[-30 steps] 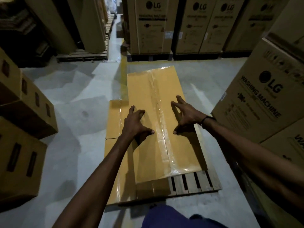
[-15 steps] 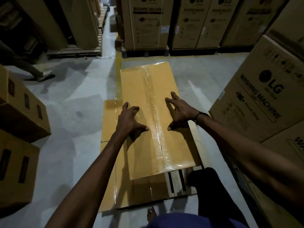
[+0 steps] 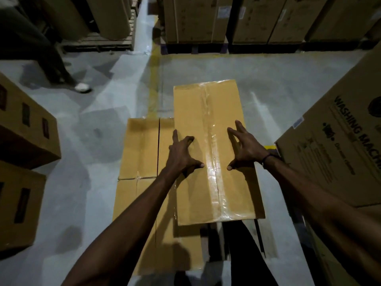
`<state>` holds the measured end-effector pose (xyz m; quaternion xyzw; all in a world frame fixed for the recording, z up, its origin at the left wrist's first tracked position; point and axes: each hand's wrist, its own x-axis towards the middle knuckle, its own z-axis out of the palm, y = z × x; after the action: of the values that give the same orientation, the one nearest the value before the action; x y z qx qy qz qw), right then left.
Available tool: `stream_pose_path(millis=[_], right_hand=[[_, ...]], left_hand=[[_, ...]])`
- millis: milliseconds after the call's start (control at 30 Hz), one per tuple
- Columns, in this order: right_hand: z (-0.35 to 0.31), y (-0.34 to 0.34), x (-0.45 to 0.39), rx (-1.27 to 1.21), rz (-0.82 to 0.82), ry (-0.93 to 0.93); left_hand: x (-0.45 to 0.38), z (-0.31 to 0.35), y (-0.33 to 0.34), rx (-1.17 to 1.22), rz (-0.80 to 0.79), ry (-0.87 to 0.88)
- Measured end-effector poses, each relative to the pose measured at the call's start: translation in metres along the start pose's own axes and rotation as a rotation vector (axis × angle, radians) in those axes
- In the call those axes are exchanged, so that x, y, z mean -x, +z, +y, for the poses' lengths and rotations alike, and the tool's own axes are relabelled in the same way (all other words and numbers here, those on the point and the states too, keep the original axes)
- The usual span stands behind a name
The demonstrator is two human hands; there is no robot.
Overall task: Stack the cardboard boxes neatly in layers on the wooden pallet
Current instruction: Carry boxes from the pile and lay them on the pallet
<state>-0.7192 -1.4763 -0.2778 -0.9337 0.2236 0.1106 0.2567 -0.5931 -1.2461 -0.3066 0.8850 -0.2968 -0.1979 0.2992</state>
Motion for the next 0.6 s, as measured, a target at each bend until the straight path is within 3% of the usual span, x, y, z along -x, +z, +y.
stream_pose_path(millis=[267,600], right_hand=[[0.146,0.024,-0.118,-0.045,-0.043,0.049],[0.288,0.138,-0.264,-0.080,-0.073,0.030]], left_hand=[[-0.146,-0.010,0.140,0.067,-0.115,-0.053],[-0.287,-0.099,0.292,0.103,-0.159,-0.069]])
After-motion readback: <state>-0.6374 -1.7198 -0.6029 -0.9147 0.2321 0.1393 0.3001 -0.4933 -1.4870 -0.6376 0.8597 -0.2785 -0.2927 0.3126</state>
